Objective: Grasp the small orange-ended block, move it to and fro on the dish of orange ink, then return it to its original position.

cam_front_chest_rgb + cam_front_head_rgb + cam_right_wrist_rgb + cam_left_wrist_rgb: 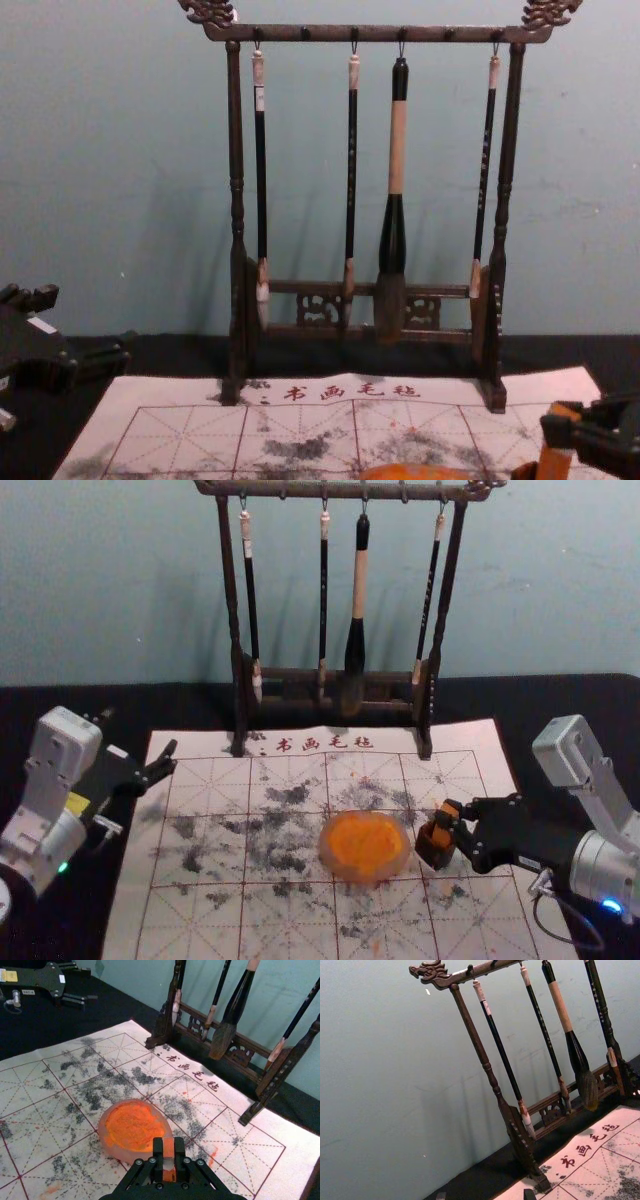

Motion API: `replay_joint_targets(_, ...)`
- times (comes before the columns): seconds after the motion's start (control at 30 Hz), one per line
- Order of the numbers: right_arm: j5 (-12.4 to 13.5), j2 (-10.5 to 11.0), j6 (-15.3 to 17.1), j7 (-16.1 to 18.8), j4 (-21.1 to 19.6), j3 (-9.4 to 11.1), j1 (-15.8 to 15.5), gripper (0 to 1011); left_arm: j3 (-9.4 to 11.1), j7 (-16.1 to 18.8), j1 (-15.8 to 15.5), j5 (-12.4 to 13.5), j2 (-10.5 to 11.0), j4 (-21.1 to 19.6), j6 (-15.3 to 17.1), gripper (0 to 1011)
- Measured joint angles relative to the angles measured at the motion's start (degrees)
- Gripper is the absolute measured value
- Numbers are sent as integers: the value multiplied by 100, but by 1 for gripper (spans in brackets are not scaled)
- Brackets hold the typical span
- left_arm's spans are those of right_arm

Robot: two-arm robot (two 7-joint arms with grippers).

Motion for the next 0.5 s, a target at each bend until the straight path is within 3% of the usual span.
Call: replay_joint_targets(0.5, -5, -137, 122, 53, 374, -170, 259, 79, 0, 0, 0, 0, 0, 0, 0, 1001)
